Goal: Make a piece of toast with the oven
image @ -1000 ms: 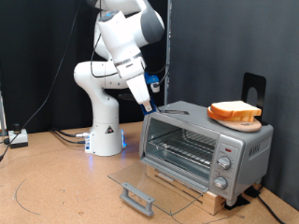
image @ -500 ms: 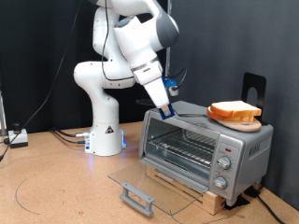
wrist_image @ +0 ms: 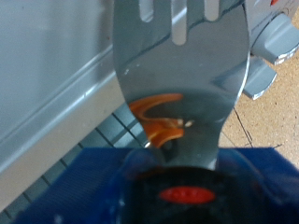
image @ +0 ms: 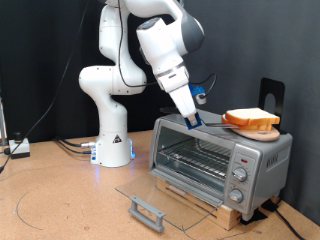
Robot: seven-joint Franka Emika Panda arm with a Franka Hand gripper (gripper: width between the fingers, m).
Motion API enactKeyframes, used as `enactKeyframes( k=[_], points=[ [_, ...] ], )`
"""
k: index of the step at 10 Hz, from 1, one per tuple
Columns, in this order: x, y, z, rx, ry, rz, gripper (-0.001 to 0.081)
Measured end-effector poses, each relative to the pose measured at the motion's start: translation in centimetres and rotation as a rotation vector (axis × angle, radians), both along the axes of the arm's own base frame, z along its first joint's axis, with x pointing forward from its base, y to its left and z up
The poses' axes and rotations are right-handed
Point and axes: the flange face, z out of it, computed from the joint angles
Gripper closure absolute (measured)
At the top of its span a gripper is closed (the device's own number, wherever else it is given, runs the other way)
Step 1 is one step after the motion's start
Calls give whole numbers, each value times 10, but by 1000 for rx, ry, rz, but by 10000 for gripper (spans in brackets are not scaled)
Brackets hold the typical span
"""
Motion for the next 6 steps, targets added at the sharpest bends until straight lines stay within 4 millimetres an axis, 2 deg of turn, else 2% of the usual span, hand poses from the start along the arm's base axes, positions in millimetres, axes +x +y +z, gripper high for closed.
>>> enactKeyframes(
  k=[6],
  points=[
    [-8,3,7,50,38,47,410]
  ],
)
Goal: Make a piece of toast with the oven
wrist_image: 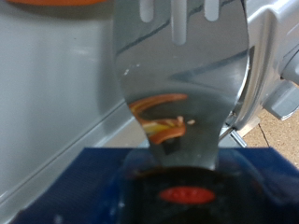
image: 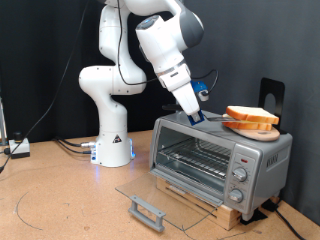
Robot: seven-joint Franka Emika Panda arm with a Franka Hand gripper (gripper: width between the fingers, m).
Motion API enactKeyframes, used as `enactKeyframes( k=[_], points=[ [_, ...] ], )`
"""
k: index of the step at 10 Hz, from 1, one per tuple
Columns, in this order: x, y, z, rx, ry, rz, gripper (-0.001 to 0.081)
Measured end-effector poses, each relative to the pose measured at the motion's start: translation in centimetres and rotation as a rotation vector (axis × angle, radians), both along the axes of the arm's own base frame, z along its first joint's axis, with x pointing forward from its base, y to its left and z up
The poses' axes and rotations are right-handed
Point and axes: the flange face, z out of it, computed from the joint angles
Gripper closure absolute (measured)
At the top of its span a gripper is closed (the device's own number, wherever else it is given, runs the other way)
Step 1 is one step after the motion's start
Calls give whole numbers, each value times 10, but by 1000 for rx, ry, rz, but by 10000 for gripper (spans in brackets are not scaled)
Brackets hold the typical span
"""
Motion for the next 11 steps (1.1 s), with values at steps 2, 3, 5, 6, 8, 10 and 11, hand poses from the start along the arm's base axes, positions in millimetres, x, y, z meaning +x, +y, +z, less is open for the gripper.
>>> enactKeyframes(
  k=[2,3,5,6,8,10,11],
  points=[
    [-3,3,-2,-4,9,5,410],
    [-4,6,-4,-8,13,10,410],
    [-8,14,-6,-18,19,30,410],
    [-11,19,-7,-24,21,45,410],
    [-20,31,-7,-34,14,72,410],
    [-30,42,-7,-40,7,90,410],
    [-33,47,-6,-38,1,89,410]
  ],
)
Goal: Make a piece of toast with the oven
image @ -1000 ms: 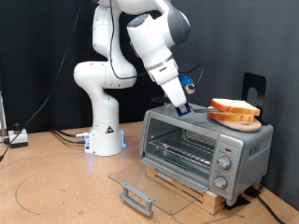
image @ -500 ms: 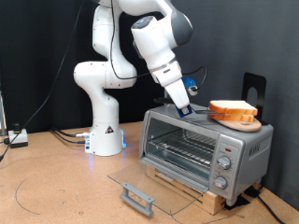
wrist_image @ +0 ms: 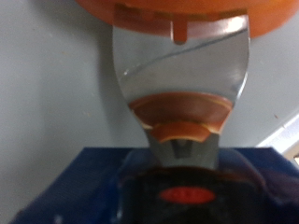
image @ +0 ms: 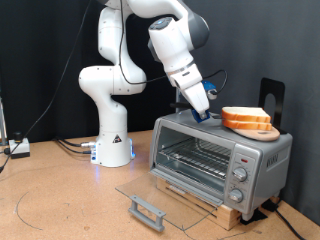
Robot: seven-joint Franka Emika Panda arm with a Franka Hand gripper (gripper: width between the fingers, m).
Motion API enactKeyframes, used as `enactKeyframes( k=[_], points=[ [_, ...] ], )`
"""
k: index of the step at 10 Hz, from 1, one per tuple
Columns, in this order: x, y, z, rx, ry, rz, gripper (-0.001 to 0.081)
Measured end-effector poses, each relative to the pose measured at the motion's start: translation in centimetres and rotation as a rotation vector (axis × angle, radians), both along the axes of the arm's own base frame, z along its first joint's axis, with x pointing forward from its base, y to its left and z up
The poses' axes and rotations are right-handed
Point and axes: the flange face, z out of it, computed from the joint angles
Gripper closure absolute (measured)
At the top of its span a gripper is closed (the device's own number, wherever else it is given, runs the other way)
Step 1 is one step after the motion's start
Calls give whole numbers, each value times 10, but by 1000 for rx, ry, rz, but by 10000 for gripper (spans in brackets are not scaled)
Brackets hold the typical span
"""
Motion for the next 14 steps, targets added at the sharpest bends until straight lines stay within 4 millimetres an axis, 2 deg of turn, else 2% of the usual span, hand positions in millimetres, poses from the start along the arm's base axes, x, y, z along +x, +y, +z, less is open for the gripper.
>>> enactKeyframes(
  k=[9,14],
  points=[
    [-4,34,-2,-15,-24,-110,410],
    [-4,32,-4,131,-1,-151,410]
  ],
)
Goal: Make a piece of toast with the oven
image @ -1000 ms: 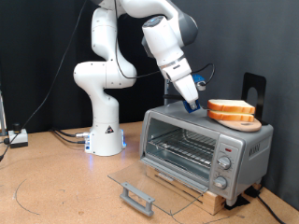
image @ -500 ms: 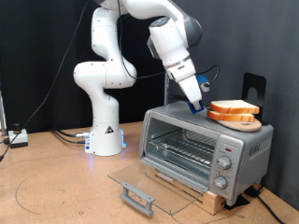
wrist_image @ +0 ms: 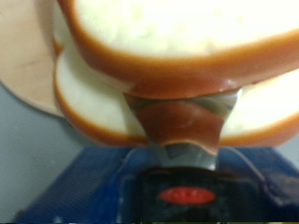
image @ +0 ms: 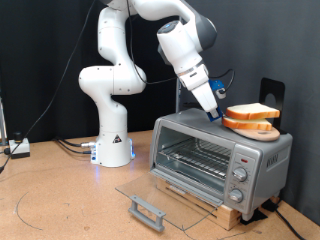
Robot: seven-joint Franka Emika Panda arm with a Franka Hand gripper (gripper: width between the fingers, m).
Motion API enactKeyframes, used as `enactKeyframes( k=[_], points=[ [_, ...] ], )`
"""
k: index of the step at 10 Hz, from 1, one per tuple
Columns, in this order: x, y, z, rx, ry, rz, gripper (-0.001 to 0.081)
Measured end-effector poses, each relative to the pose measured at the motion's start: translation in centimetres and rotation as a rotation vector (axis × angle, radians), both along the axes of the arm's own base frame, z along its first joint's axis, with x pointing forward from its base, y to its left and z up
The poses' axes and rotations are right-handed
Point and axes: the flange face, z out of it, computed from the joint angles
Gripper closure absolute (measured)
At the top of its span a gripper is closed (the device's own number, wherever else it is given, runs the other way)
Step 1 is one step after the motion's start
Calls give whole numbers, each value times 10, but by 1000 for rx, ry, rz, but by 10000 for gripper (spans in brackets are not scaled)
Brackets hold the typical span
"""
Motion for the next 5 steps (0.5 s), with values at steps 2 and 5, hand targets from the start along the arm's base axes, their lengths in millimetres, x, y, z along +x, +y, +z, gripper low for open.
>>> enactKeyframes(
  k=[2,5],
  points=[
    [-1,-6,0,40,10,10,410],
    [-6,-24,5,22,-17,29,410]
  ],
)
